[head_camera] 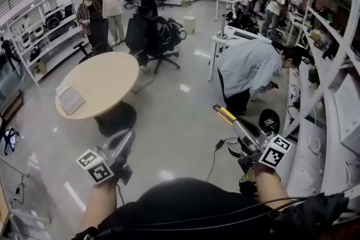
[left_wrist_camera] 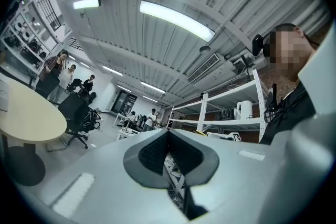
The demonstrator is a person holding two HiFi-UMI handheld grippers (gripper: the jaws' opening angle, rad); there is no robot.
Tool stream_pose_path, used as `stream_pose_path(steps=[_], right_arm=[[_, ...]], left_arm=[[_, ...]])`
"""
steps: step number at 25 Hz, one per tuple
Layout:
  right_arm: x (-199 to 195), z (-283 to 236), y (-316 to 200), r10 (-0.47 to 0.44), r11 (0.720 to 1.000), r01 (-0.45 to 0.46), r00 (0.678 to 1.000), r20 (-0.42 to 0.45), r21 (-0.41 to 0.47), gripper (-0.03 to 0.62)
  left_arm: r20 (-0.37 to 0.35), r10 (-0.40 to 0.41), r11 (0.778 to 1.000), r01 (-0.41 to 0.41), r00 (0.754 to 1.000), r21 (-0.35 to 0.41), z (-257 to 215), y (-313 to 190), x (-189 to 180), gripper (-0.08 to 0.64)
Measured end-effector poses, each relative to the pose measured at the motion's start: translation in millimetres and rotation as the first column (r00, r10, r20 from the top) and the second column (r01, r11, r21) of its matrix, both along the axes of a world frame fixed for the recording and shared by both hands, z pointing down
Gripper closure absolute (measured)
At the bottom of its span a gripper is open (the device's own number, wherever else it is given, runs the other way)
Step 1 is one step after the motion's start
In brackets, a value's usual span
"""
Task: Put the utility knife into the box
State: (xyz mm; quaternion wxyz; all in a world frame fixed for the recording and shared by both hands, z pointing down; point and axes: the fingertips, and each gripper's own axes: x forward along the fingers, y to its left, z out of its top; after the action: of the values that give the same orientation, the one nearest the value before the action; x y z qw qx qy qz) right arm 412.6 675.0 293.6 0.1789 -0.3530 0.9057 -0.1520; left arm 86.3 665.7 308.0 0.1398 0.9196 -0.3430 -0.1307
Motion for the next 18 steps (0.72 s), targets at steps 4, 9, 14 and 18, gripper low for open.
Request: stream_pose_path(steps=[4, 9, 14, 18], right_arm=[[31.2, -0.2, -4.6, -0.004, 1.0, 0.004, 1.0, -0.005, 0.005, 0.502], [61.9, 9.9, -12.8, -0.001, 1.0, 0.0, 1.0, -0.006, -0.005, 0.502], [69.0, 22.9, -28.7, 0.005, 1.0, -0.005, 1.0, 0.004, -0.031, 0.502], [61.0, 29.4, -51.6, 0.019, 0.998, -0.019, 1.0, -0.004, -0.052, 0.502]], left_arm=[[-0.005, 0.018, 1.0, -0.018, 1.0, -0.009, 4.0, -7.2, 39.1, 0.561], [-0.012, 0.056, 0.998, -0.057, 0.998, -0.036, 16.6, -15.5, 81.1, 0.561], [-0.005, 0.078, 0.995, -0.078, 0.997, -0.054, 22.4, -34.6, 93.8, 0.561], [-0.02, 0.094, 0.993, -0.096, 0.995, -0.066, 29.7, -62.0, 87.2, 0.561]])
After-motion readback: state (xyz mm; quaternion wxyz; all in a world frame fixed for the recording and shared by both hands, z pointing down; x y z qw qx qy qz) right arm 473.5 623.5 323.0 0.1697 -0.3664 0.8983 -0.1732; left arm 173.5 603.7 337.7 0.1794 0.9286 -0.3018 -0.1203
